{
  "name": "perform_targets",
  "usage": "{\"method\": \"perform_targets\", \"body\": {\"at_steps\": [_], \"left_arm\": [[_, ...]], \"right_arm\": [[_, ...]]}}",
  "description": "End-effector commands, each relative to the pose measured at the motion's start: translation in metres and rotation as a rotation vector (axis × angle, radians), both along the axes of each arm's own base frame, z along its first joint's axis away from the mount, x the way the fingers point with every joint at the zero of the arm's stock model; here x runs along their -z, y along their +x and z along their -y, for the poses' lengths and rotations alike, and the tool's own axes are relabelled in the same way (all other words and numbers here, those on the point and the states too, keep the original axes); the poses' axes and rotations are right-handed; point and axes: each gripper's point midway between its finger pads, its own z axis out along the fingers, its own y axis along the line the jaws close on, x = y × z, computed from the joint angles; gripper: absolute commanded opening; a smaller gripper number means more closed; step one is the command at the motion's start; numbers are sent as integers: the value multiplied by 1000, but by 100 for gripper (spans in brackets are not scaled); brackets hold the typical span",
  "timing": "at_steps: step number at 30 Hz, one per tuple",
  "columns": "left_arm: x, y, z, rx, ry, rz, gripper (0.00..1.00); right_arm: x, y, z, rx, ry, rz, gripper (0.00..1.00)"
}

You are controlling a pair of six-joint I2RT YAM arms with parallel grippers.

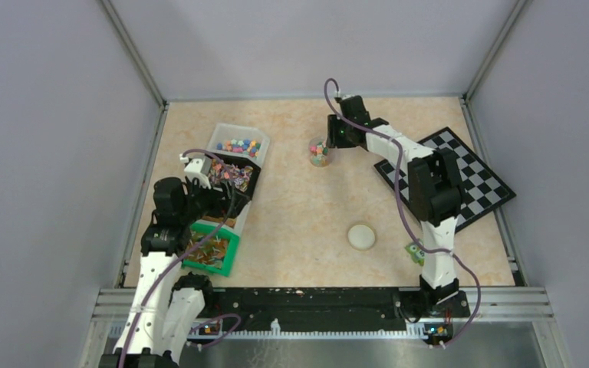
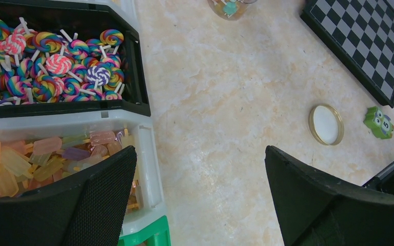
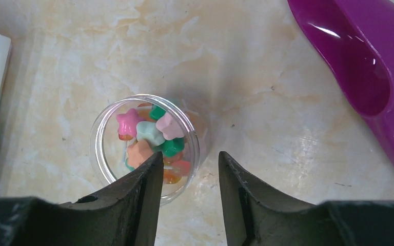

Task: Pack the candies
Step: Move the packing bottle to the center of the board.

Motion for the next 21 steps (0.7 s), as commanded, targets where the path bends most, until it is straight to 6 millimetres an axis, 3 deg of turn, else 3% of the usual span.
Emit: {"method": "perform_targets", "body": {"at_steps": [1, 4, 7, 12, 18, 21], "left_arm": [[-23, 5, 0, 7, 15, 82, 99], [-23, 5, -2, -3, 17, 81, 99], [-22, 5, -3, -8, 19, 80, 99], [-22, 5, -2, -5, 18, 77, 99], [-21, 5, -2, -6, 17, 75, 99], [-22, 6, -3, -12, 17, 76, 99]], "right_arm": [[-5, 9, -4, 4, -50, 19, 39], [-5, 7, -5, -8, -69, 2, 17], [-20, 2, -6, -21, -85, 31, 0], [-43, -1, -3, -33, -87, 64, 0], [-61, -29, -11, -107, -162, 68, 0], [-54, -48, -13, -148, -227, 58, 0]]}}
